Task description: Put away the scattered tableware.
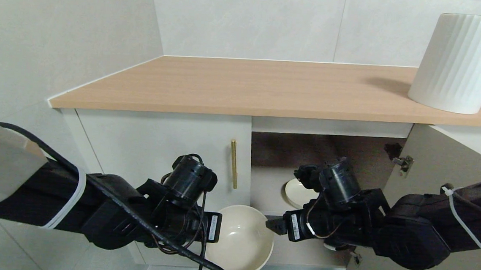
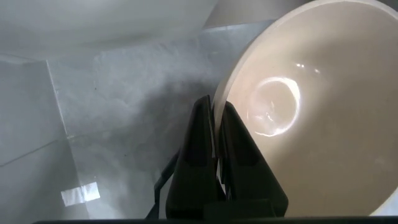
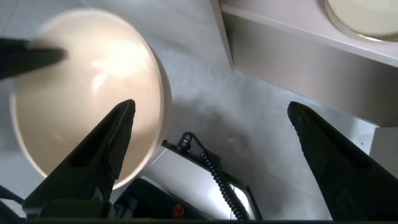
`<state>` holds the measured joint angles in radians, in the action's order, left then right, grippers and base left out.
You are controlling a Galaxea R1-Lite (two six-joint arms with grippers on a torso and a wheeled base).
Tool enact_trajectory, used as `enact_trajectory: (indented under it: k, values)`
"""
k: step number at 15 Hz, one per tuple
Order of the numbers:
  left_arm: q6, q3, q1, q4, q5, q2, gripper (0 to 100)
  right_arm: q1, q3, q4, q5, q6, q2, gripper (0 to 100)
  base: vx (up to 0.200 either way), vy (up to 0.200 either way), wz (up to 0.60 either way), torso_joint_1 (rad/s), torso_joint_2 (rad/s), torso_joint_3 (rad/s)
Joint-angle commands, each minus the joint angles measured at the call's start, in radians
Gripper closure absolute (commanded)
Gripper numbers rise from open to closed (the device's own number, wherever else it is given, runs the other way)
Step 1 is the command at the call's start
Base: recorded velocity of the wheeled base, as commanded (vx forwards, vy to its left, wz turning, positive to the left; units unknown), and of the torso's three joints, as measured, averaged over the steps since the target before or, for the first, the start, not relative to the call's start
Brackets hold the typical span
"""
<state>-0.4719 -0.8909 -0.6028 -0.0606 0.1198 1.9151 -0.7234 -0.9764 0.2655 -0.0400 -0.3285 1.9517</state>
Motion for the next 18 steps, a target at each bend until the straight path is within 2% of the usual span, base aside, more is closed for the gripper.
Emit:
enact_trajectory:
  k: [1,12,13,18]
  values:
    - [-0.001,0.001,-0.006,0.001,0.000,-0.016,100,-0.013,-0.002,0.006,-0.008,0.000,0.035,0,0.000,0.000,0.00,0.000,0.00,0.000]
    - [-0.001,0.003,-0.022,0.001,0.000,-0.022,100,-0.019,-0.013,0.014,-0.043,-0.001,0.069,0,0.000,0.000,0.00,0.000,0.00,0.000]
    - [-0.001,0.003,-0.022,-0.001,0.000,-0.022,100,-0.021,-0.013,0.014,-0.043,-0.001,0.073,100,0.000,0.000,0.00,0.000,0.00,0.000]
    - [-0.002,0.001,-0.022,-0.001,0.000,-0.019,100,-0.021,-0.013,0.014,-0.043,-0.001,0.075,100,0.000,0.000,0.00,0.000,0.00,0.000]
